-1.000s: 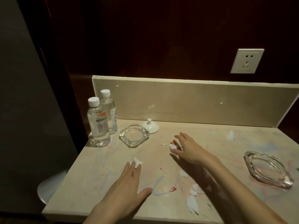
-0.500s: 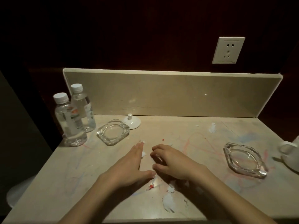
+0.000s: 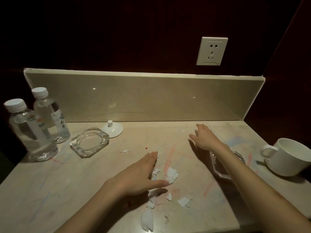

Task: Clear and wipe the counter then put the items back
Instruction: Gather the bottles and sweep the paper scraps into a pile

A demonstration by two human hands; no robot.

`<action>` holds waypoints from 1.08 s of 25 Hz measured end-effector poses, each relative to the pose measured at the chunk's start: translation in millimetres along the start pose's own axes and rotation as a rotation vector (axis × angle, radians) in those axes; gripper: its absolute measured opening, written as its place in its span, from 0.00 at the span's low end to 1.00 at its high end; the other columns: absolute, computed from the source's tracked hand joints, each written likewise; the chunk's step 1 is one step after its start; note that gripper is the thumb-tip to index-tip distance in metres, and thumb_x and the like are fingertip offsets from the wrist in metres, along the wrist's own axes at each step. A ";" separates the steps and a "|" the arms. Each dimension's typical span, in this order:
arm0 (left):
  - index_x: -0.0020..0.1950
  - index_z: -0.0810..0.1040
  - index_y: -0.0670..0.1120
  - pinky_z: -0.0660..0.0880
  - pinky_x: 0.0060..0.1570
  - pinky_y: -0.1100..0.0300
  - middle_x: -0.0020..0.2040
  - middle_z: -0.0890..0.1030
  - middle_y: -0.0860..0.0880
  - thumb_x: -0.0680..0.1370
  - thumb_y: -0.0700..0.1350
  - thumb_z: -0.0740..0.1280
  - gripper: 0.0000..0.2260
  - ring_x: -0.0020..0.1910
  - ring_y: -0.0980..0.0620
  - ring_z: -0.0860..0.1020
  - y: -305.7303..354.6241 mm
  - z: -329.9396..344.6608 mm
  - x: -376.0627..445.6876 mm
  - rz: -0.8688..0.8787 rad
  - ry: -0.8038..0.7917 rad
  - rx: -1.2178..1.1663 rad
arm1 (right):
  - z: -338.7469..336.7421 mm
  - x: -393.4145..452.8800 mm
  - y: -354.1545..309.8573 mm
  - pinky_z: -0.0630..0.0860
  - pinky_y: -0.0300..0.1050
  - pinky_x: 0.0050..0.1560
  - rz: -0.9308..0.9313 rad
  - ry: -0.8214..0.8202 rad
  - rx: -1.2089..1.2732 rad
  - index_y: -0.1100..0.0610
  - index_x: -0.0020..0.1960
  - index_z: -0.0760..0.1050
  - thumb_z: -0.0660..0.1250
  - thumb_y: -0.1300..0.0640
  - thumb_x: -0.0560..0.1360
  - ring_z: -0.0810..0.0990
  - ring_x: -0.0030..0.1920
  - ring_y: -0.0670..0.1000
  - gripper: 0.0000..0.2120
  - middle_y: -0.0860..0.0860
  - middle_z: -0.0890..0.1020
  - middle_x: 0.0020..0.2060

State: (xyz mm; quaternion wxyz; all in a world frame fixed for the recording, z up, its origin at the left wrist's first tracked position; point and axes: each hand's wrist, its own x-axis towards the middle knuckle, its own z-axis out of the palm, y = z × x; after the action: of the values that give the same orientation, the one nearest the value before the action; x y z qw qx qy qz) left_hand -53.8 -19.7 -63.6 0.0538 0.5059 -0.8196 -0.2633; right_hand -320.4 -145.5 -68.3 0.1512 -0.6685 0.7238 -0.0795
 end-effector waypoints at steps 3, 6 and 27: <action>0.79 0.43 0.50 0.54 0.75 0.58 0.79 0.49 0.53 0.71 0.69 0.62 0.46 0.77 0.56 0.53 -5.9 -7.6 -2.4 -0.026 0.019 0.013 | 9.9 8.9 -3.3 0.60 0.56 0.71 0.029 -0.074 -0.057 0.64 0.73 0.57 0.57 0.43 0.79 0.56 0.74 0.61 0.32 0.62 0.58 0.74; 0.79 0.44 0.50 0.53 0.75 0.58 0.79 0.49 0.52 0.70 0.71 0.60 0.46 0.77 0.55 0.52 -18.9 -19.6 -7.0 -0.071 0.051 0.047 | 15.0 -2.4 -18.0 0.60 0.54 0.71 -0.064 -0.073 -0.081 0.63 0.73 0.58 0.56 0.43 0.79 0.56 0.74 0.59 0.31 0.60 0.60 0.74; 0.76 0.57 0.52 0.64 0.70 0.52 0.72 0.65 0.53 0.76 0.66 0.57 0.32 0.70 0.51 0.66 -10.5 -7.0 -18.2 0.054 -0.001 -0.004 | 27.5 -12.3 -48.0 0.53 0.47 0.73 -0.203 -0.066 0.044 0.64 0.75 0.57 0.54 0.49 0.82 0.54 0.76 0.55 0.27 0.59 0.57 0.76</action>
State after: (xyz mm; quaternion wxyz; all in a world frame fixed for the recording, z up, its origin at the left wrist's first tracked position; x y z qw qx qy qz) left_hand -34.1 -10.4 -59.4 0.0617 0.4836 -0.8323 -0.2637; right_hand -265.4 -135.4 -77.6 0.1807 -0.7372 0.6451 -0.0880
